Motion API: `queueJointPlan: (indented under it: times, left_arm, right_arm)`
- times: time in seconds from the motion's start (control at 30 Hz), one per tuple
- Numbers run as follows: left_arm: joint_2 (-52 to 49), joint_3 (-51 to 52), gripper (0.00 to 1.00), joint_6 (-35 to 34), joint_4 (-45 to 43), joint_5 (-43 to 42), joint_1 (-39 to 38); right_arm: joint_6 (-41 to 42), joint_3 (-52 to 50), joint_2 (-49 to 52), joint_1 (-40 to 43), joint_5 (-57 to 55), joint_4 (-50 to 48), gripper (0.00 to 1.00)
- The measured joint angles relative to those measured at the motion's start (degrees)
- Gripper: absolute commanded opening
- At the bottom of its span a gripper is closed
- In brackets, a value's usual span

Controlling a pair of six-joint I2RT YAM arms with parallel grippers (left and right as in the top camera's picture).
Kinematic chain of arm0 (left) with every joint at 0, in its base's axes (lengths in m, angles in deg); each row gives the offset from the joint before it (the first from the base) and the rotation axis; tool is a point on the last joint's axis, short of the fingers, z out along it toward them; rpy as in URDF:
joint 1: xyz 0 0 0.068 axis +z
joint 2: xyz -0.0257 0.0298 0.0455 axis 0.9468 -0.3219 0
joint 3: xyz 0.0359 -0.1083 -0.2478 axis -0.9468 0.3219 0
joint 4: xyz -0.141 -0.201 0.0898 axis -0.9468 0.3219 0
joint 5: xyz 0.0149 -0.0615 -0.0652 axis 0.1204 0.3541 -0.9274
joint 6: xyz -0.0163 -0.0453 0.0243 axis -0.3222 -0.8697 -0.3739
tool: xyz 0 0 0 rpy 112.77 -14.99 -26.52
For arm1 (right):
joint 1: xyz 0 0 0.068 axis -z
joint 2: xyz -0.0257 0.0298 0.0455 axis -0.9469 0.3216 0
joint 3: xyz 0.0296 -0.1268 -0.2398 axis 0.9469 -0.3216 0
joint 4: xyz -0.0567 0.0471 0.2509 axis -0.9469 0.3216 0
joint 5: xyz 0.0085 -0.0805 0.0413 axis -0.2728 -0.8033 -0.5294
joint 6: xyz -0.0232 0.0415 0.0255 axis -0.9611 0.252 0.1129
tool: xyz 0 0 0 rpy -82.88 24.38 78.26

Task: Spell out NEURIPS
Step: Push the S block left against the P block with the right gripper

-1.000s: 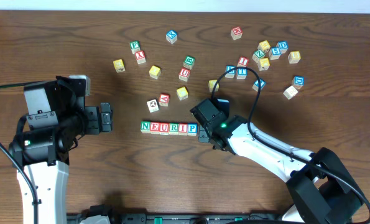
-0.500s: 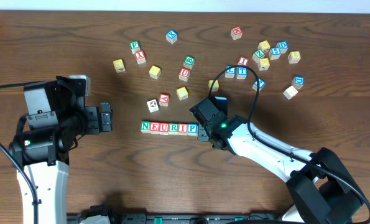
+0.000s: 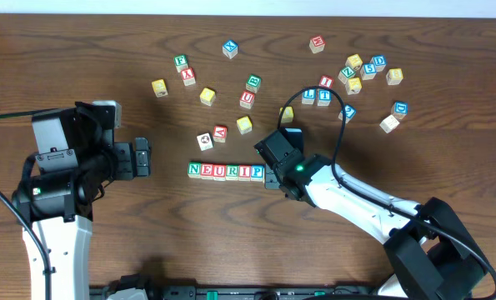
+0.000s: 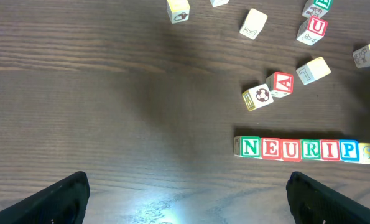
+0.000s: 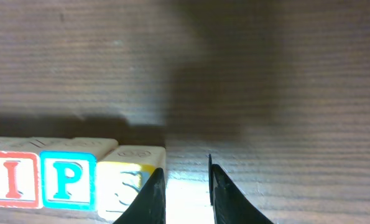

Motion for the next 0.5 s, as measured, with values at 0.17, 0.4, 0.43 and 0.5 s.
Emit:
queueJointPlan:
  times: [0.17, 0.4, 0.43, 0.5]
  left_arm:
    - [0.0, 0.0, 0.99, 0.0, 0.0, 0.0, 0.0]
    - [0.0, 0.0, 0.99, 0.0, 0.02, 0.0, 0.0]
    - [0.0, 0.0, 0.99, 0.0, 0.0, 0.0, 0.0]
    - [0.0, 0.0, 0.99, 0.0, 0.0, 0.0, 0.0]
  right_arm:
    - [0.52, -0.02, 0.0, 0.0, -1.11, 4.5, 0.18]
    - [2.95, -0.07, 0.0, 0.0, -0.94, 9.35, 0.16]
    - [3.1, -0.07, 0.0, 0.0, -0.13, 9.35, 0.16]
    - [3.74, -0.07, 0.0, -0.22, 1.64, 9.35, 0.16]
